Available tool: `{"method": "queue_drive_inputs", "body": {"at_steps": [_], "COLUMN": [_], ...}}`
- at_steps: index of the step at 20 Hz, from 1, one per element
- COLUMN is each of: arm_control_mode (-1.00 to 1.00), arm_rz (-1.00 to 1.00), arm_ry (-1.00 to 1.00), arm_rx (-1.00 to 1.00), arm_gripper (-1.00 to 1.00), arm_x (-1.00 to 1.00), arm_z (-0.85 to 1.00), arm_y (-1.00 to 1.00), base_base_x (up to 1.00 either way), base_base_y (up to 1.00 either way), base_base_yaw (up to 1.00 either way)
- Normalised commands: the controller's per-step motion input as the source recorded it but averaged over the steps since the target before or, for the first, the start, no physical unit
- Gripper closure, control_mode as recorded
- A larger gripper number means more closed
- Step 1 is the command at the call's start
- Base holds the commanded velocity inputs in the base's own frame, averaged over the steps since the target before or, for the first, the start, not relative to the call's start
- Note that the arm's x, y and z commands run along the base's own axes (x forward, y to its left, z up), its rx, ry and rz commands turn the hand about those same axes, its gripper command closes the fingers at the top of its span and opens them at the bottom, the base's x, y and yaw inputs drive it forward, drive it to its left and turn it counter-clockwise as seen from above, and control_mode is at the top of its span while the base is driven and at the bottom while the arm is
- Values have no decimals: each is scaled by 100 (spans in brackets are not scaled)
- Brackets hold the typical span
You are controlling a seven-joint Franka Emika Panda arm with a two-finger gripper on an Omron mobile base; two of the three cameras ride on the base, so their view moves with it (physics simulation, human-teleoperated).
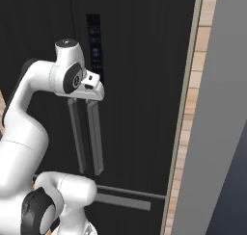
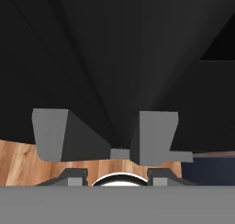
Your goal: Retrieve a lemon from the fridge and place it on the cutting board with the fish.
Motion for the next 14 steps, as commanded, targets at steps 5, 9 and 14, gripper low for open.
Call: {"method": "queue_drive_inputs", "body": {"at_steps": [5,9,14], "arm_control_mode": [100,100,100], "arm_rz": [0,0,0], "arm_ry": [0,0,0], "arm_rx": [0,0,0], "arm_gripper": [-100,-100,-100], "arm_x": [0,0,0], "arm_z": [0,0,0], "arm_y": [0,0,0], "base_base_x": [-13,-39,-39], "base_base_y": [0,0,0], "base_base_yaw": [0,-6,-6]}}
